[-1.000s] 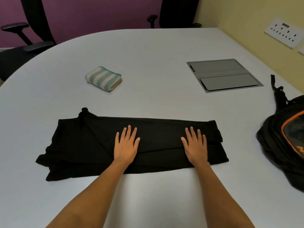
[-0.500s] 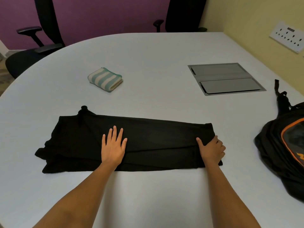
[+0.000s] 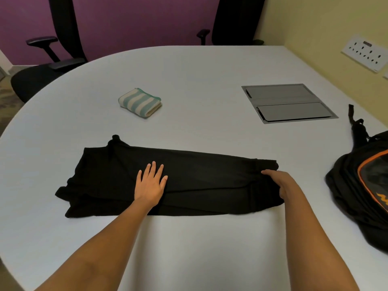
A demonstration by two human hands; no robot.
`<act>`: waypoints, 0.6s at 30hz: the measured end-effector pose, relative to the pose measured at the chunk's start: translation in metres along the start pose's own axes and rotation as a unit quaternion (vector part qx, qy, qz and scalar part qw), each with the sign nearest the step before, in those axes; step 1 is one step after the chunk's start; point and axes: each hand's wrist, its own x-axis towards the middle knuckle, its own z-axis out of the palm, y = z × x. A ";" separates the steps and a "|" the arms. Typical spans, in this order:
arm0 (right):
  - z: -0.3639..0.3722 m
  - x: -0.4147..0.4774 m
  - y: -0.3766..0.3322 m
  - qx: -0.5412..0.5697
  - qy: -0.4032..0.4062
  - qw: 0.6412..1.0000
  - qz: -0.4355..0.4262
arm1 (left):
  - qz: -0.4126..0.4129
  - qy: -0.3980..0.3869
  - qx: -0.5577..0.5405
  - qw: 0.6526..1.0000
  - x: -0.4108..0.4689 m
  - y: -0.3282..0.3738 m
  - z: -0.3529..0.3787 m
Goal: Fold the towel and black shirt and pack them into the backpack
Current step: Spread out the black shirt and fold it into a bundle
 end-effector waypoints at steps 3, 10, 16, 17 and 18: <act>0.001 -0.026 -0.014 -0.032 -0.018 0.999 -0.020 | 0.007 -0.013 -0.030 0.999 -0.001 -0.001 -0.006; 0.049 -0.105 -0.071 -0.057 -0.032 0.976 -0.208 | 0.007 0.092 -0.229 0.969 0.010 -0.005 -0.053; 0.173 -0.168 -0.093 -0.142 -0.065 0.932 -0.326 | -0.029 0.103 -0.499 0.860 0.010 -0.022 -0.115; 0.196 -0.177 -0.090 -0.150 -0.070 0.926 -0.339 | -0.028 0.103 -0.505 0.856 0.011 -0.027 -0.121; 0.219 -0.183 -0.085 -0.152 -0.074 0.922 -0.348 | -0.029 0.099 -0.506 0.856 0.013 -0.035 -0.125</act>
